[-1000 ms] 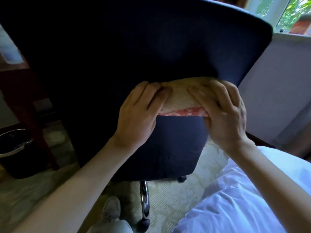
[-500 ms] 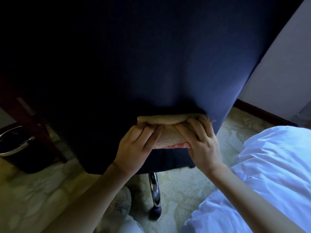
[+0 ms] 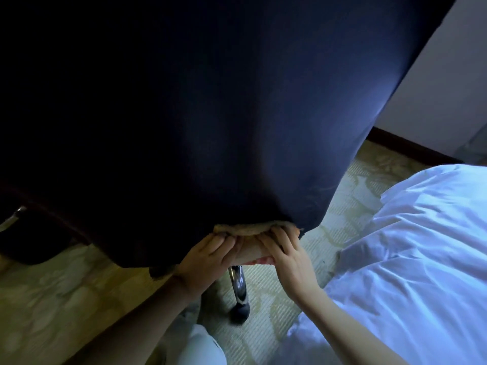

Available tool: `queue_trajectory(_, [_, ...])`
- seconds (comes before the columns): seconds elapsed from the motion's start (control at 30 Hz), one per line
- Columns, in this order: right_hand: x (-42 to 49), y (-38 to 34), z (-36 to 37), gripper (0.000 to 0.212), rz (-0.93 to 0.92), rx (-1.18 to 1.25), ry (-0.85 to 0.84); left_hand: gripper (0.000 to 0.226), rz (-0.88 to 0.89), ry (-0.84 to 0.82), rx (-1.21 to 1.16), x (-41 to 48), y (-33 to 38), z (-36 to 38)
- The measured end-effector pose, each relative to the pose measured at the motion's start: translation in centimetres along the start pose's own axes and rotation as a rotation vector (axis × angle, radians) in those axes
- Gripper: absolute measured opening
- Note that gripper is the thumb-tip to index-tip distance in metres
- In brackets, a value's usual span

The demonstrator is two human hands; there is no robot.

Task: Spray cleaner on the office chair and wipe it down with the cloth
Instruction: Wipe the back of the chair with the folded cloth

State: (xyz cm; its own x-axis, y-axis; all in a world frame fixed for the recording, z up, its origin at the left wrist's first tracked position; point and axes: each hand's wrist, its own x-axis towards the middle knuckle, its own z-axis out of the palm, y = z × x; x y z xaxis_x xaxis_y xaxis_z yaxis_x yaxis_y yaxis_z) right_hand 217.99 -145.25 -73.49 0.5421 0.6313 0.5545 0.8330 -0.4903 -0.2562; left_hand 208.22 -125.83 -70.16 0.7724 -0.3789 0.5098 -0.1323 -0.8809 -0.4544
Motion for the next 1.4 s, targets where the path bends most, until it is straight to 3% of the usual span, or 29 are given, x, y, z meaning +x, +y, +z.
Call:
queue_trajectory(0.2, [-0.7,-1.3,-1.8,0.025,0.066,0.020,-0.054,0.028,0.032,-0.175,-0.071,1.1,1.2,-1.9])
queue_trajectory(0.33, [0.8,-0.7,-7.4,0.040,0.046,0.009,0.124,0.034,0.041,-0.028,-0.145,6.1,-0.1,-6.2])
queue_trajectory(0.57, [6.4,3.2,-20.9,0.038,0.106,-0.052,0.522,0.024,0.131,0.388,-0.065,21.6,-1.2,-16.2])
queue_trajectory(0.67, [9.7,4.3,-23.8,0.043,0.157,0.022,0.636,0.022,0.195,0.399,0.051,27.0,-2.3,-18.9])
queue_trajectory(0.77, [11.8,4.8,-22.2,0.051,0.224,0.170,0.631,0.026,0.229,0.269,0.118,29.5,-3.3,-19.4])
queue_trajectory(0.93, [11.2,4.5,-16.1,0.082,0.408,0.390,0.623,0.030,0.334,0.177,0.187,27.8,-3.6,-16.6])
queue_trajectory(1.07, [8.3,4.3,-10.8,0.072,0.482,0.399,0.606,0.027,0.388,0.106,0.187,23.5,-2.4,-12.5])
queue_trajectory(1.27, [2.2,-0.4,-0.3,0.057,0.636,0.540,0.469,0.039,0.415,-0.148,0.106,14.4,-1.1,-7.0])
queue_trajectory(1.4, [0.7,-2.5,3.6,0.058,0.720,0.569,0.438,0.046,0.404,-0.177,0.156,10.7,-0.7,-4.8])
